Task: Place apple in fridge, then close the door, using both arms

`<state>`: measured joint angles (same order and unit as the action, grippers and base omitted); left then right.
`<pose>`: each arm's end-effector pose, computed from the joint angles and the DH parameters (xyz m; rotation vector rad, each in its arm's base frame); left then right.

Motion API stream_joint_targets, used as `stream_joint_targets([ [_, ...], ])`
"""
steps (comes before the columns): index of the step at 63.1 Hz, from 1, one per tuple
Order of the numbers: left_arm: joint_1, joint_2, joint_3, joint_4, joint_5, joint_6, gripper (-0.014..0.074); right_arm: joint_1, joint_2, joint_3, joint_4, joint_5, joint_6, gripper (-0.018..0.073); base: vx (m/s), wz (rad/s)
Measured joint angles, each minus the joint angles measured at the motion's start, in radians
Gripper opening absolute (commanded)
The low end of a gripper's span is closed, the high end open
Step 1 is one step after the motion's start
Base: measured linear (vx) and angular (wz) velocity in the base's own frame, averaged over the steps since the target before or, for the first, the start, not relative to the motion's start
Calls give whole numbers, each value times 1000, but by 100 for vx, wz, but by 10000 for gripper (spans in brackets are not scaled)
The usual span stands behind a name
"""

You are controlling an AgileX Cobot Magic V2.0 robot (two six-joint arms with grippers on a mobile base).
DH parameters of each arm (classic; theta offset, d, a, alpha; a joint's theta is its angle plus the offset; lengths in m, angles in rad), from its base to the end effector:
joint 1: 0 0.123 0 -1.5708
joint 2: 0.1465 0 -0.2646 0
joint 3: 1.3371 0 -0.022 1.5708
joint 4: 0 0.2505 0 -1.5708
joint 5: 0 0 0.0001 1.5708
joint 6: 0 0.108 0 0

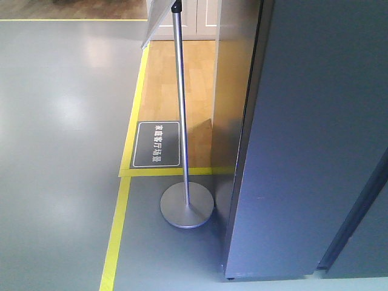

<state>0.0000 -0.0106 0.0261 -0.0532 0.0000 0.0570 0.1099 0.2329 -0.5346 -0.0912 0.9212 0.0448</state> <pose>0.0938 0.0000 0.2064 0.0028 1.4991 0.0031 0.0710 -0.0001 0.2818 -0.0827 2.0980 -0.0164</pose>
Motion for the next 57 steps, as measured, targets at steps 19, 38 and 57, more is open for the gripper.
stream_joint_targets([
  [19,0,0,0,0,0,0,-6,-19,-155,372,15,-579,11,-3,0,0],
  [38,0,0,0,0,0,0,-6,-86,-240,561,64,-899,35,-3,0,0],
  [57,0,0,0,0,0,0,-6,-104,-246,561,77,-892,20,-3,0,0],
])
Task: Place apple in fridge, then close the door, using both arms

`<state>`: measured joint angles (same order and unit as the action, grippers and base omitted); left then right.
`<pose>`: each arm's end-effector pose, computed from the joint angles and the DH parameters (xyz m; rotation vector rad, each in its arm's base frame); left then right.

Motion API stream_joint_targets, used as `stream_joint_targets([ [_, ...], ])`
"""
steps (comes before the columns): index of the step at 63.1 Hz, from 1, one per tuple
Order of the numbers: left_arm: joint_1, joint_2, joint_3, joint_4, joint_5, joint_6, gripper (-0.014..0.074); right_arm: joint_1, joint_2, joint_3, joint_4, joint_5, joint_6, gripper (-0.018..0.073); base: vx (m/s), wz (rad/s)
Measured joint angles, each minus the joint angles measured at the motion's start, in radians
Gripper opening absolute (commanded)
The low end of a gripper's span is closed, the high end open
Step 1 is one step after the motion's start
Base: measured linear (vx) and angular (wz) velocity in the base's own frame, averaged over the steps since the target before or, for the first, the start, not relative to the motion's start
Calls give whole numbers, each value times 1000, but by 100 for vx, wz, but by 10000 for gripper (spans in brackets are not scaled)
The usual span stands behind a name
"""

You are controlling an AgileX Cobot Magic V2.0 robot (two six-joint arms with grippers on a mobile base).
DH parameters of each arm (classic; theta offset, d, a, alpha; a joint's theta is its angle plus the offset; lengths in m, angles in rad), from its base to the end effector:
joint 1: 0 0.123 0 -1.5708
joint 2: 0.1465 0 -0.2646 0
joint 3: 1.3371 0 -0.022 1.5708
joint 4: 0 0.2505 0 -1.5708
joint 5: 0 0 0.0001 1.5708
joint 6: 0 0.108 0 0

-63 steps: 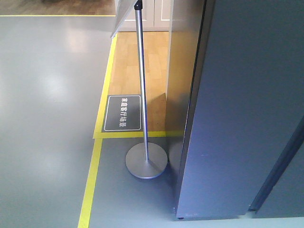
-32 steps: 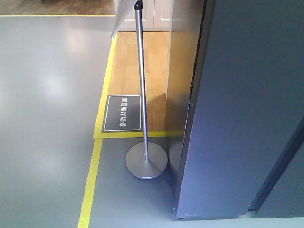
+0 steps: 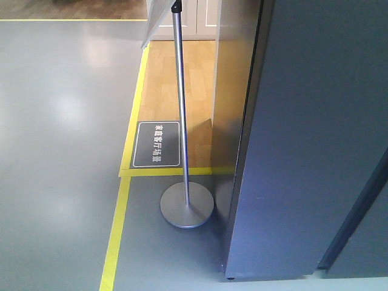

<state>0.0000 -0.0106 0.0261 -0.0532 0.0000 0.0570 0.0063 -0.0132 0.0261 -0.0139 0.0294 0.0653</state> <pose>0.0938 0.0000 0.2064 0.0028 1.4991 0.0031 0.0938 0.0005 0.2034 0.0347 1.5257 0.0457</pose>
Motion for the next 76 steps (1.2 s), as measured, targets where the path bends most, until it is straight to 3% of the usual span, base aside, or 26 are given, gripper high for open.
stream_joint_targets([
  [76,0,0,0,0,0,0,-6,0,0,0,3,7,-65,-3,0,0],
])
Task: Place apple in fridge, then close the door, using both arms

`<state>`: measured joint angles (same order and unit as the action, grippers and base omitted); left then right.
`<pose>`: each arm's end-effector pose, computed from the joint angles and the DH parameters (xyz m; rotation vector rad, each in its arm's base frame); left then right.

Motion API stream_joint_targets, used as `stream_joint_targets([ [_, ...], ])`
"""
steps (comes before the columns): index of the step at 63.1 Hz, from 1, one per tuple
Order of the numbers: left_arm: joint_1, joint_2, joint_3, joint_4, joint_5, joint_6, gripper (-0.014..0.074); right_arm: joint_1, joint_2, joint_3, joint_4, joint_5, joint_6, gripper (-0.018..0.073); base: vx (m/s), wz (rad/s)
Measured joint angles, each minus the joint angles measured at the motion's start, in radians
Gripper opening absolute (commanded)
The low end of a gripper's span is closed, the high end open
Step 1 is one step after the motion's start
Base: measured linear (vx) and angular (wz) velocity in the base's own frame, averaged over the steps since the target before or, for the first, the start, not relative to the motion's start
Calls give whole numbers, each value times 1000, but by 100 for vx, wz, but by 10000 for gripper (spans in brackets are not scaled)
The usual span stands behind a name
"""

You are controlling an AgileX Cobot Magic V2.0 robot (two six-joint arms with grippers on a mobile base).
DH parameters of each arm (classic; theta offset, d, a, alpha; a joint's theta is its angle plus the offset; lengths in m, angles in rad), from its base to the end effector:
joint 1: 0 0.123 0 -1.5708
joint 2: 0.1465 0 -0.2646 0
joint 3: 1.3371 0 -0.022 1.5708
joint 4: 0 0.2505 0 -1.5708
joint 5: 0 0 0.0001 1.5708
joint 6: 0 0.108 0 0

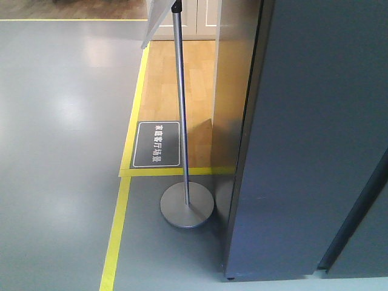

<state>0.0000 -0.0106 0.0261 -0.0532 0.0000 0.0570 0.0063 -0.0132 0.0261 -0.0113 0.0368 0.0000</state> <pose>0.0938 0.0000 0.2064 0.0028 1.4991 0.0031 0.0938 0.0005 0.2026 -0.0132 1.5332 -0.0043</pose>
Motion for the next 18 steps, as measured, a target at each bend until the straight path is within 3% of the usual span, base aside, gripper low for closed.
stream_joint_targets([
  [18,0,0,0,0,0,0,-6,0,0,0,0,1,0,-3,0,0],
])
